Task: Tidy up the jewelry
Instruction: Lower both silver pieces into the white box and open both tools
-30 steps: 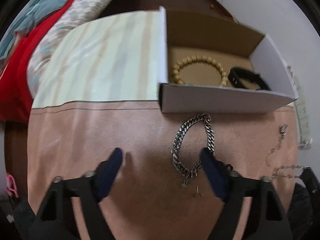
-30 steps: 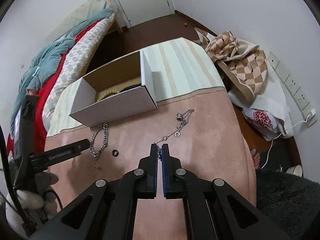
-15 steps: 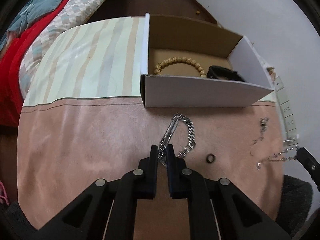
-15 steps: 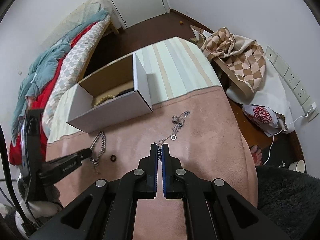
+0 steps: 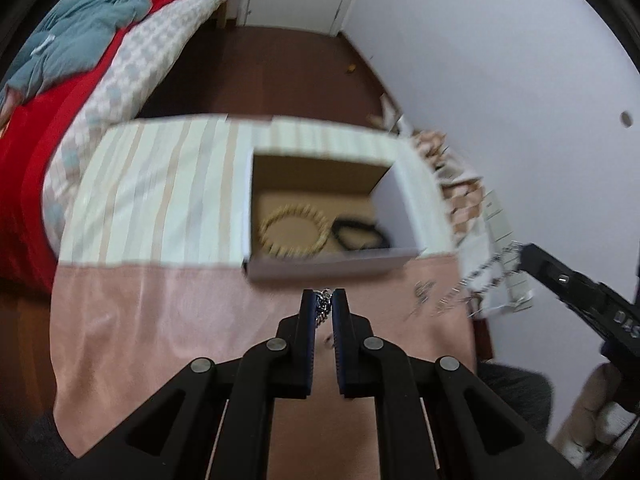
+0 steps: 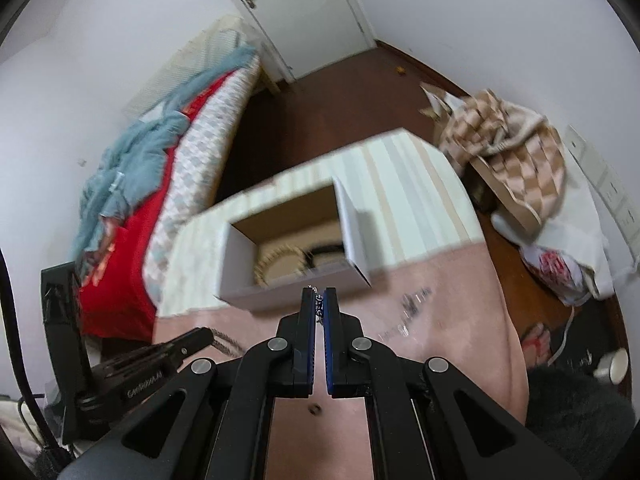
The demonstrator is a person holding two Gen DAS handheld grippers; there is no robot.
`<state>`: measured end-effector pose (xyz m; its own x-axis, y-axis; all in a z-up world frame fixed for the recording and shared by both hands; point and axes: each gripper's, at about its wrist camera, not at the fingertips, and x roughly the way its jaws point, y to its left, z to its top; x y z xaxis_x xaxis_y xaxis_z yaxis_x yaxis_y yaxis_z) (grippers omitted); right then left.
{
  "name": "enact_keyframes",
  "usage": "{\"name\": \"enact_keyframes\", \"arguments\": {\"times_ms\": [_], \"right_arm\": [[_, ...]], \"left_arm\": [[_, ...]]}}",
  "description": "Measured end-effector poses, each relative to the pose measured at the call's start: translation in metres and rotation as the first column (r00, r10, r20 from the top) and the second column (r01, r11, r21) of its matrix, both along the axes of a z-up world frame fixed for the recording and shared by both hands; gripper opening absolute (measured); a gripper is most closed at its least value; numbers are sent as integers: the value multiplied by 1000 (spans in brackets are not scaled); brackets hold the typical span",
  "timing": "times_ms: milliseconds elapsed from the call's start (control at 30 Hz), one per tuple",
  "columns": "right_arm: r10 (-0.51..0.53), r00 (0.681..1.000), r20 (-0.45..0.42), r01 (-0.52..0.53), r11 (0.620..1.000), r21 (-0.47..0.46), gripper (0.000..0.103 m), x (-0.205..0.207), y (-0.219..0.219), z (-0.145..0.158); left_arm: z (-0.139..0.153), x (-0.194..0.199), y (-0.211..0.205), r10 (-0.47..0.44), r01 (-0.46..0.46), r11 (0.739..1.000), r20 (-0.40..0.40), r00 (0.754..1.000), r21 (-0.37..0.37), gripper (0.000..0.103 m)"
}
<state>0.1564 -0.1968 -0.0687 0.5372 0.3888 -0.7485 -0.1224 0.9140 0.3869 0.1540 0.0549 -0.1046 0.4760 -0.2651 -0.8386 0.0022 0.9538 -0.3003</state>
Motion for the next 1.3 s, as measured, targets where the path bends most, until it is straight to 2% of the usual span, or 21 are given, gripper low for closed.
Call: {"name": "enact_keyframes", "arguments": {"times_ms": [167, 300, 433, 633, 833, 1000, 1033, 1100, 1167, 1200, 1233, 1267, 1300], "right_arm": [[61, 996, 64, -61, 998, -3, 4, 31, 23, 36], [116, 992, 55, -114, 993, -32, 4, 70, 46, 38], [163, 986, -33, -165, 985, -55, 4, 115, 67, 9], [196, 970, -144, -210, 973, -91, 4, 153, 85, -43], [221, 959, -178, -238, 968, -81, 4, 167, 91, -62], [238, 945, -224, -265, 959, -98, 4, 178, 94, -72], [236, 942, -240, -271, 955, -124, 4, 180, 93, -75], [225, 934, -276, -277, 946, -166, 5, 184, 92, -81], [202, 934, -295, -273, 936, -223, 6, 184, 88, -84], [199, 932, -303, -273, 935, -227, 13, 183, 86, -84], [190, 933, -305, -266, 935, -232, 34, 182, 83, -84], [179, 938, -297, -255, 936, -242, 46, 180, 79, -80], [175, 943, -283, -247, 938, -243, 65, 178, 77, -76]], "left_arm": [[37, 31, 2, -2, 2, 1000, 70, 998, -9, 5], [41, 67, 7, 1, -2, 1000, 75, 997, 9, 5], [13, 111, 14, -5, 6, 1000, -4, 1000, 26, 5], [-29, 148, 19, -13, 17, 999, -112, 994, 34, 6], [-42, 161, 21, 15, -10, 1000, -197, 980, 26, 9], [-41, 159, 23, 52, -41, 997, -189, 981, 61, 13], [-39, 157, 23, 52, -40, 997, -180, 982, 69, 15], [-37, 154, 21, 56, -39, 995, -169, 984, 97, 30], [-35, 151, 21, 61, -43, 992, -152, 986, 115, 64], [-33, 150, 21, 66, -49, 991, -143, 987, 122, 68], [-32, 149, 22, 72, -55, 990, -135, 988, 127, 69], [-31, 147, 22, 80, -62, 989, -129, 988, 135, 70], [-30, 144, 23, 91, -71, 986, -123, 988, 152, 72]]}}
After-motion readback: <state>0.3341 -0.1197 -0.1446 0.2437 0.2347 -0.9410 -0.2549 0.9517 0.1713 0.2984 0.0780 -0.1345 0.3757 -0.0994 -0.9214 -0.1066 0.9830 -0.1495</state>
